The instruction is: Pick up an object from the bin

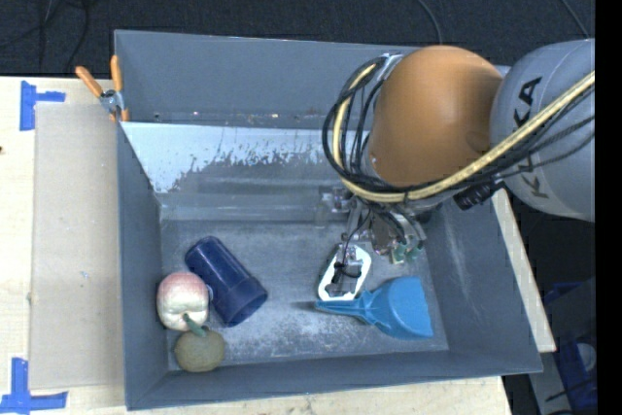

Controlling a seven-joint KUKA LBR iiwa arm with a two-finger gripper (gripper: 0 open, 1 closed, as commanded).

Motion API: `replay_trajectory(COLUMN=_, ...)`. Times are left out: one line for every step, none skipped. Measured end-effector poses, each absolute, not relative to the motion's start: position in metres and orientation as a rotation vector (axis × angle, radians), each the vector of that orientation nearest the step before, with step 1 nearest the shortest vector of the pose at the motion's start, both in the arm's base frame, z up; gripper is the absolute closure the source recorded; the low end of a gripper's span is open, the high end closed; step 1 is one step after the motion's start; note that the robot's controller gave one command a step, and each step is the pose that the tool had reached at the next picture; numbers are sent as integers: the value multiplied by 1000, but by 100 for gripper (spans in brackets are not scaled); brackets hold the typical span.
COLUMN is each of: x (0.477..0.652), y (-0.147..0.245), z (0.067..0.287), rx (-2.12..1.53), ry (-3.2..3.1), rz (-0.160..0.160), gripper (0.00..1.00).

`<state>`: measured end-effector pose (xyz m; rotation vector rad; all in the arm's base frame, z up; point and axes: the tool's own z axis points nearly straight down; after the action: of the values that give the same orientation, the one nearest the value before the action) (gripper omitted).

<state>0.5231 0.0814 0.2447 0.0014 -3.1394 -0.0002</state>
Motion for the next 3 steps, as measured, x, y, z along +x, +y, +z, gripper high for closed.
replay_trajectory(x=494, y=25, z=185, rx=142, ry=-3131, rz=0, gripper=0)
replay_trajectory(x=491, y=-35, z=159, rx=275, ry=-3122, rz=3, gripper=0)
replay_trajectory(x=481, y=-33, z=159, rx=222, ry=-3124, rz=-2, gripper=0)
